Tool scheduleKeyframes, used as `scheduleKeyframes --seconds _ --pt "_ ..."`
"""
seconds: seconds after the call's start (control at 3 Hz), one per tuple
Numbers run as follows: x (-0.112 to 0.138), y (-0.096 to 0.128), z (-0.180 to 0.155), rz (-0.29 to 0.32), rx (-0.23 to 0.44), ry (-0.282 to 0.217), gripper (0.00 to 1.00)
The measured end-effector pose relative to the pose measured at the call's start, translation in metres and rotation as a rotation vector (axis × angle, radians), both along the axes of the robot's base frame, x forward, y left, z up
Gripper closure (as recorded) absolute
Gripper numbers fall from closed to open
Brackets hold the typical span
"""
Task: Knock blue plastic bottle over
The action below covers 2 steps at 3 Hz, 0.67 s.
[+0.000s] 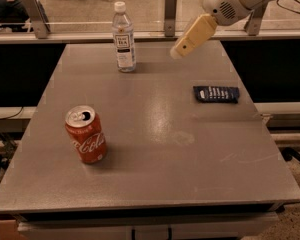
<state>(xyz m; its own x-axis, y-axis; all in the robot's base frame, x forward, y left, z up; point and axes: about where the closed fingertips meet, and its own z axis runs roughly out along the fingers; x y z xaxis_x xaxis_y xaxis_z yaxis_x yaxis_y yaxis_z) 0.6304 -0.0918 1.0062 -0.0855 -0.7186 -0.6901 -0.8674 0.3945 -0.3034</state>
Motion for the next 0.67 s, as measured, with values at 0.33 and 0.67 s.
scheduleKeyframes --seconds 0.33,0.67 --pt "0.000 0.000 0.000 0.000 0.000 0.000 0.00" --pt "0.009 0.031 -0.012 0.051 0.091 0.018 0.00"
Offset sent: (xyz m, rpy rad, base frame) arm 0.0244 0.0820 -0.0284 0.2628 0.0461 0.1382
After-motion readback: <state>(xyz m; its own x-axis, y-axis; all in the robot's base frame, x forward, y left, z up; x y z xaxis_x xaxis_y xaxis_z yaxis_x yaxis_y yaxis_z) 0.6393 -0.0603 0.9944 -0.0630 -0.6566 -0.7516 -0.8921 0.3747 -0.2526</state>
